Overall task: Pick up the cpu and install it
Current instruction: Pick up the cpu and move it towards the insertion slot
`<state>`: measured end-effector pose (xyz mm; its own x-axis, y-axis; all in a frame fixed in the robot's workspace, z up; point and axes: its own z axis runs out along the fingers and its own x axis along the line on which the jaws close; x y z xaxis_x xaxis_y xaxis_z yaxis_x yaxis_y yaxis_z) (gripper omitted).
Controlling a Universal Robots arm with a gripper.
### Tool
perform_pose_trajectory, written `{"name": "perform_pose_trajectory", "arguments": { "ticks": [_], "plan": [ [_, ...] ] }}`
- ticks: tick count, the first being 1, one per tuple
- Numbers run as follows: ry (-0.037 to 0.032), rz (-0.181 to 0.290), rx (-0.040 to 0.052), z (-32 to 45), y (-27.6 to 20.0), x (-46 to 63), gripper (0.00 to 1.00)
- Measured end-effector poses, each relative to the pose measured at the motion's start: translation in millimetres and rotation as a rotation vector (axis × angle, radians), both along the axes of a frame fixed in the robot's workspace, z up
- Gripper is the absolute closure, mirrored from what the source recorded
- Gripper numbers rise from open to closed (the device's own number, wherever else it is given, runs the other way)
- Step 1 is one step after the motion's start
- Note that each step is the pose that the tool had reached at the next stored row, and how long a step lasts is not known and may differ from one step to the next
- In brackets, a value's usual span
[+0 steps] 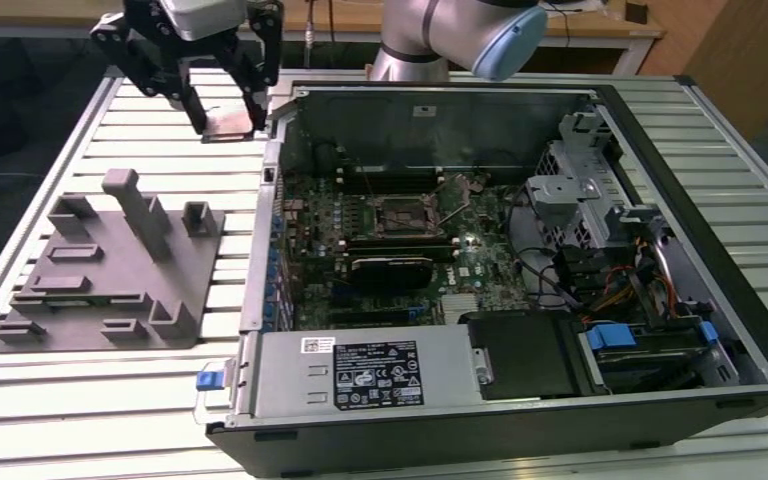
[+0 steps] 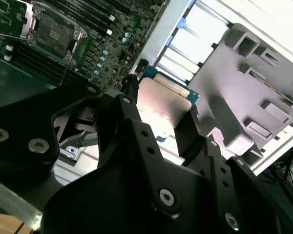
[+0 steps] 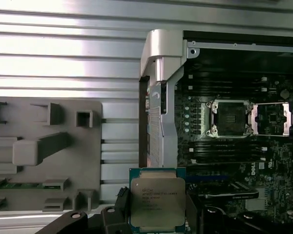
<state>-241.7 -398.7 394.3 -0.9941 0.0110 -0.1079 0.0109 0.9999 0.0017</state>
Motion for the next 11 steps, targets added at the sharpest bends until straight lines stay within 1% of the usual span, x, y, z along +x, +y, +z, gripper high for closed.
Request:
{"name": "perform_pose_trajectory", "arguments": {
  "ticks": [5, 11],
  "plan": [
    [-0.0001, 0.000, 0.0000, -3.8, 0.3, 11.3, 0.46],
    [0.0014, 0.001, 0.0000, -11.1, 1.1, 32.5, 0.46]
  ]
}}
